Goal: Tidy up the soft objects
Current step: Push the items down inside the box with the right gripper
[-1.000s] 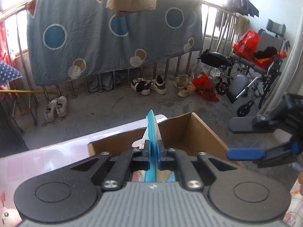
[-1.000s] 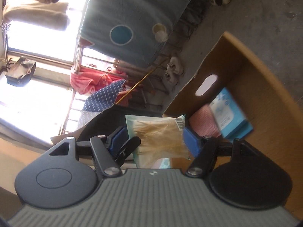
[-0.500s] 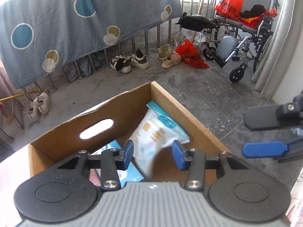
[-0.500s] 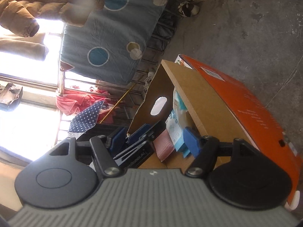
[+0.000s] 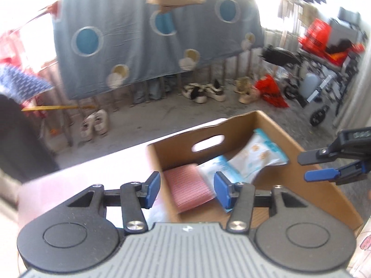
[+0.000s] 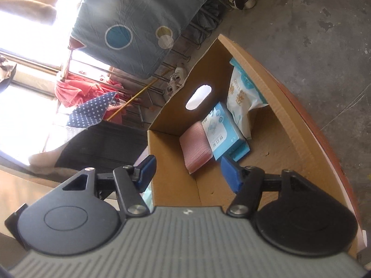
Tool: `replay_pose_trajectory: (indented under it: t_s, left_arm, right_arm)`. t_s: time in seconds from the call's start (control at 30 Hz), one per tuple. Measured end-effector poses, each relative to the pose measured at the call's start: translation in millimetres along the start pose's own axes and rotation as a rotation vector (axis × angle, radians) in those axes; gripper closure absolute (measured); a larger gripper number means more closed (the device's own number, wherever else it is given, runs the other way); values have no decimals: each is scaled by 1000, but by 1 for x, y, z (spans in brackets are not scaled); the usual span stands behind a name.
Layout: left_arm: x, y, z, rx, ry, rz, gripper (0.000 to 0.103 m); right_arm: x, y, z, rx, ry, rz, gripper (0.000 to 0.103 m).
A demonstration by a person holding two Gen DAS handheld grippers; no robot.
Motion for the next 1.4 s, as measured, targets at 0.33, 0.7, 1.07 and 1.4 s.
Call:
replay_pose_trajectory:
  t_s: [0.33,0.7,1.07,1.4]
  left_arm:
    - [-29,-112,87,-250,-13,-36,46]
    - [-23,-171,192,-421,-81,-40,46]
    - [-19,-169,217,-386,-78,-115,43]
    - [-18,-156,219,-346,-61,-136,33]
  right_arm:
    - [56,-33,-8,-97,65,217,53]
    - [120,-37,-55,-193,172,477,59]
    - [139,1,-51,-100,119,457,60]
    - [130,-14,-79,-223,224,602,66]
Point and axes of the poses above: each gripper's, at about its wrist camera, not at the fingertips, and x roughly the way its jaws point, y to its right, z to its underside, the point moved 3 cm from there along x, roughly the way its jaws point, and after that the axes turned 11 degrees about -y, right-handed, at the moved point
